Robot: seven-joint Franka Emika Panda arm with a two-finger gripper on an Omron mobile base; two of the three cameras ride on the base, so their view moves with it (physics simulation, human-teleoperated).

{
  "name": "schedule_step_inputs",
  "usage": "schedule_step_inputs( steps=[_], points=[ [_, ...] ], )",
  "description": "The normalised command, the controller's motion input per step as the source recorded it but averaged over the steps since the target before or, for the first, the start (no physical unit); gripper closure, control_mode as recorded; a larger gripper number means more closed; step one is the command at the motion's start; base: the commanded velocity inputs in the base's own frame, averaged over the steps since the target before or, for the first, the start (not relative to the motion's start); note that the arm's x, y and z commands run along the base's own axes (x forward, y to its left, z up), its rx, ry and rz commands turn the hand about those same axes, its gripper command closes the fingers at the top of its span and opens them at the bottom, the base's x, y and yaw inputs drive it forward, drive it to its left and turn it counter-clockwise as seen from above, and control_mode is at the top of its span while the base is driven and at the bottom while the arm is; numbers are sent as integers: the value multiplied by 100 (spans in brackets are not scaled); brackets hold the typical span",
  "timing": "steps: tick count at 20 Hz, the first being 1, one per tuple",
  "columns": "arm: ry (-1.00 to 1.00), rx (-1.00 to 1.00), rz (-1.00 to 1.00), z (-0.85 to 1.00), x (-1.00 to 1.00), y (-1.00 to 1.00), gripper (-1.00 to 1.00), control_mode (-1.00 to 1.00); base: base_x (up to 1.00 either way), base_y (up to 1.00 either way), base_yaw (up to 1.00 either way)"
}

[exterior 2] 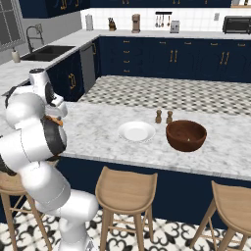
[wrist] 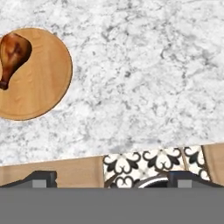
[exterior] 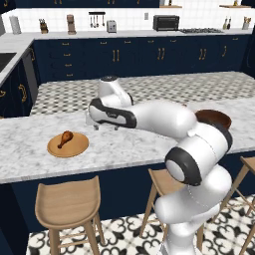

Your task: Pick the chicken drumstick and lemon wedge from their plates and place them in the bowl. Then put the bowl in the fridge.

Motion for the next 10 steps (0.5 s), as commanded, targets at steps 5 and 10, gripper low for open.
schedule_step_inputs(
  steps=[5, 10],
  points=[
    [0, 1, 2, -18, 55, 45, -100, -100, 0, 0, 0],
    [0, 0, 8, -32, 57, 57, -100, -100, 0, 0, 0]
  ],
)
